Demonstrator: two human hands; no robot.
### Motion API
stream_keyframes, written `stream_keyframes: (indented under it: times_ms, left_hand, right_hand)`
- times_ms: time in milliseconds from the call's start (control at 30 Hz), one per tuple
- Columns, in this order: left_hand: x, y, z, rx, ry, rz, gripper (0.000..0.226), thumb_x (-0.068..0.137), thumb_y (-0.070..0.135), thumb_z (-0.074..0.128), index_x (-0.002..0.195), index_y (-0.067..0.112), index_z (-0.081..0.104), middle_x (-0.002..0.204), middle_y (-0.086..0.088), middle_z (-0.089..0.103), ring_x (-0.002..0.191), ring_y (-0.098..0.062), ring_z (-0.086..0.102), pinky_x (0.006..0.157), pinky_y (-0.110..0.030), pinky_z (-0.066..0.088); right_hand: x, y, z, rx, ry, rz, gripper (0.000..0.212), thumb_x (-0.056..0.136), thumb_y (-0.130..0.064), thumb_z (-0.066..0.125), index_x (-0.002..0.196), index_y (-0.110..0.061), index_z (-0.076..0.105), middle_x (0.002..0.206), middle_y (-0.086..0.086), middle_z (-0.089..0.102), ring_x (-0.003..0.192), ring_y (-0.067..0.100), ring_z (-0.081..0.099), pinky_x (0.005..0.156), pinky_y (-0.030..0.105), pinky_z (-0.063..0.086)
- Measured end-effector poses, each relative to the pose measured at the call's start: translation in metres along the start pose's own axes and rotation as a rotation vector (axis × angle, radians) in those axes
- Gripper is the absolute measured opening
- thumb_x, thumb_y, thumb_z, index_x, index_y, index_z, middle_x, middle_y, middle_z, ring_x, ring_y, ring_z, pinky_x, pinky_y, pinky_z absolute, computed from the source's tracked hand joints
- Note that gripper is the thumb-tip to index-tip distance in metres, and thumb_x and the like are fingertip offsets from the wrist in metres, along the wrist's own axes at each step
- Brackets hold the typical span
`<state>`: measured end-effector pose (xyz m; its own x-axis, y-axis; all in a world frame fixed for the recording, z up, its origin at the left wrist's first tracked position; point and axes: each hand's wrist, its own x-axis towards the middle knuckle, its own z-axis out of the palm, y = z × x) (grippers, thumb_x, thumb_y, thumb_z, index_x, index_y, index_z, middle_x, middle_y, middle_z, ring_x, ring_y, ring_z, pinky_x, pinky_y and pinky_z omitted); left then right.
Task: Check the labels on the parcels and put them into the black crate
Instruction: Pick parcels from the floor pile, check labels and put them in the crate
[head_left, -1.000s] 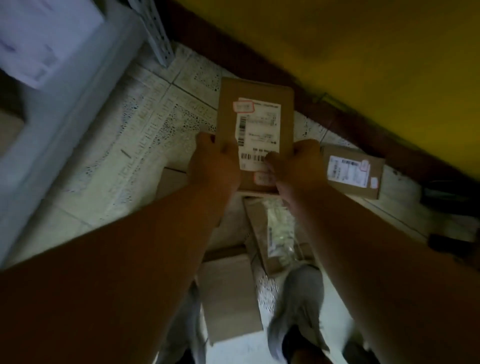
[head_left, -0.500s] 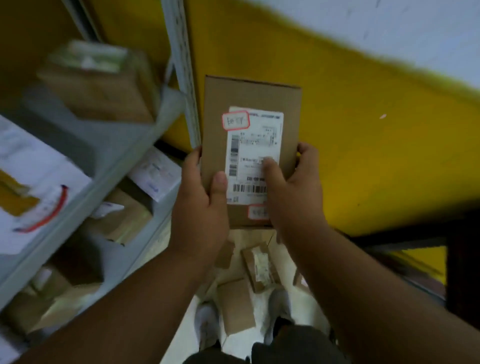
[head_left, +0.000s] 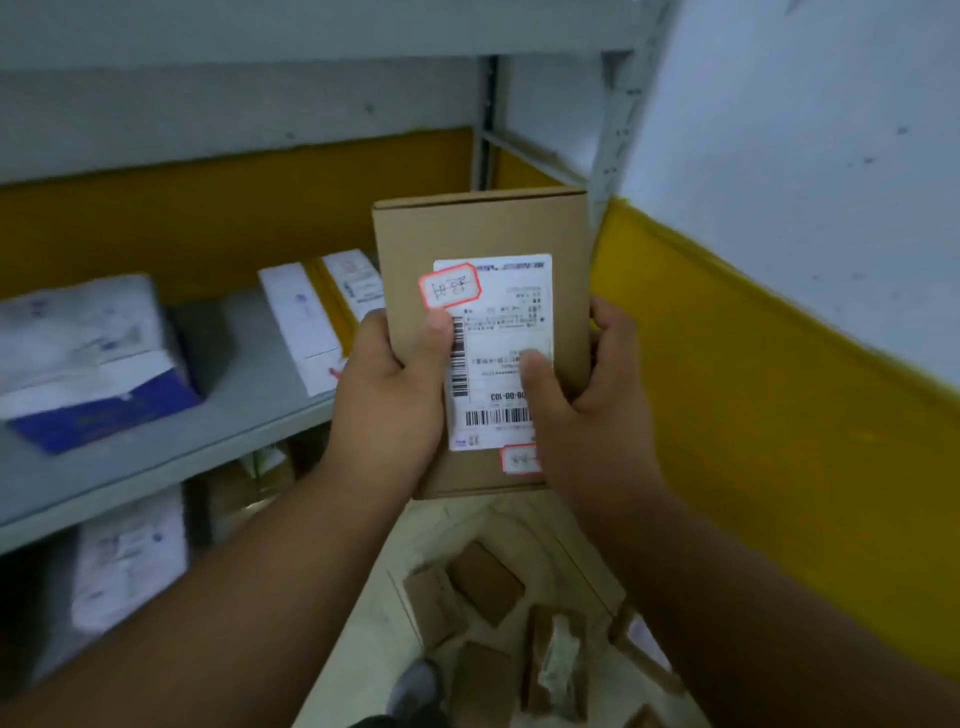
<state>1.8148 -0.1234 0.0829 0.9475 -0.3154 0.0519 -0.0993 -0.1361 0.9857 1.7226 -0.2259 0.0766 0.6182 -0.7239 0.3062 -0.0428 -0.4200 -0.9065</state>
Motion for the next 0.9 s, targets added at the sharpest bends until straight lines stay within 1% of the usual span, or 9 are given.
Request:
stream_keyframes:
  times_ms: [100, 200, 300, 367, 467, 567, 667, 800, 900]
  left_hand:
    - [-0.051, -0.001, -0.032, 0.030, 0.152, -0.010, 0.023, 0.094, 0.054, 0.047, 0.113, 0.042, 0.050, 0.094, 0.024, 0.063, 0.084, 0.007, 0.062, 0.064, -0.014, 0.044]
    - [-0.103, -0.007, -0.063, 0.067, 0.259, -0.034, 0.031, 0.093, 0.056, 0.046, 0.119, 0.039, 0.052, 0.097, 0.023, 0.067, 0.083, 0.012, 0.065, 0.063, -0.011, 0.049]
    - [-0.150, -0.010, -0.098, 0.137, 0.351, -0.069, 0.030, 0.093, 0.054, 0.047, 0.117, 0.038, 0.052, 0.095, 0.022, 0.065, 0.085, 0.009, 0.064, 0.064, -0.013, 0.045]
    - [-0.180, -0.010, -0.122, 0.150, 0.402, -0.080, 0.027, 0.094, 0.052, 0.048, 0.116, 0.036, 0.051, 0.098, 0.022, 0.064, 0.089, 0.006, 0.061, 0.067, -0.016, 0.044]
    - [-0.224, -0.014, -0.159, 0.129, 0.503, -0.068, 0.020, 0.094, 0.047, 0.051, 0.112, 0.038, 0.050, 0.100, 0.021, 0.064, 0.089, 0.007, 0.062, 0.067, -0.013, 0.047]
    - [-0.268, -0.019, -0.204, 0.102, 0.580, -0.053, 0.018, 0.095, 0.045, 0.052, 0.111, 0.038, 0.052, 0.101, 0.018, 0.066, 0.090, 0.006, 0.064, 0.073, -0.021, 0.052]
    - [-0.317, -0.025, -0.274, 0.117, 0.683, -0.056, 0.020, 0.094, 0.046, 0.052, 0.113, 0.038, 0.052, 0.100, 0.019, 0.067, 0.090, 0.005, 0.065, 0.077, -0.030, 0.055]
    - [-0.405, -0.040, -0.400, 0.086, 0.876, -0.122, 0.015, 0.091, 0.053, 0.054, 0.106, 0.050, 0.055, 0.100, 0.020, 0.071, 0.091, -0.001, 0.069, 0.081, -0.042, 0.059]
    - [-0.478, -0.046, -0.491, 0.088, 0.988, -0.191, 0.013, 0.092, 0.052, 0.053, 0.105, 0.053, 0.057, 0.100, 0.022, 0.072, 0.093, -0.002, 0.069, 0.082, -0.042, 0.059]
  right_hand:
    - [-0.031, -0.013, 0.003, 0.036, -0.125, -0.050, 0.043, 0.092, -0.024, 0.064, 0.128, -0.034, 0.043, 0.109, -0.024, 0.059, 0.097, -0.004, 0.065, 0.073, 0.020, 0.058]
    - [-0.073, -0.023, 0.008, 0.051, -0.259, -0.056, 0.042, 0.095, -0.030, 0.060, 0.133, -0.033, 0.042, 0.119, -0.012, 0.063, 0.101, 0.003, 0.066, 0.077, 0.029, 0.060]
    - [-0.117, -0.038, 0.019, 0.079, -0.369, -0.007, 0.033, 0.097, -0.031, 0.057, 0.126, -0.038, 0.042, 0.118, -0.012, 0.064, 0.098, 0.006, 0.067, 0.078, 0.037, 0.061]
    - [-0.146, -0.051, 0.027, 0.075, -0.414, -0.013, 0.027, 0.097, -0.034, 0.056, 0.119, -0.040, 0.042, 0.116, -0.015, 0.061, 0.100, 0.008, 0.067, 0.077, 0.036, 0.062]
    - [-0.186, -0.079, 0.038, 0.065, -0.531, -0.039, 0.026, 0.098, -0.036, 0.055, 0.121, -0.035, 0.042, 0.111, -0.015, 0.063, 0.091, 0.004, 0.069, 0.065, 0.019, 0.059]
    - [-0.228, -0.115, 0.058, 0.083, -0.615, -0.064, 0.030, 0.097, -0.037, 0.057, 0.123, -0.033, 0.042, 0.108, -0.013, 0.066, 0.090, 0.006, 0.069, 0.070, 0.029, 0.062]
    - [-0.290, -0.158, 0.098, 0.137, -0.658, -0.139, 0.029, 0.094, -0.038, 0.061, 0.115, -0.035, 0.043, 0.102, -0.016, 0.066, 0.091, 0.004, 0.068, 0.078, 0.035, 0.059]
    - [-0.419, -0.217, 0.170, 0.255, -0.790, -0.210, 0.032, 0.091, -0.041, 0.062, 0.114, -0.039, 0.039, 0.112, -0.011, 0.066, 0.099, 0.009, 0.069, 0.082, 0.041, 0.061]
    - [-0.523, -0.259, 0.217, 0.319, -0.924, -0.246, 0.033, 0.092, -0.044, 0.061, 0.114, -0.043, 0.035, 0.117, -0.010, 0.063, 0.101, 0.009, 0.068, 0.079, 0.038, 0.062]
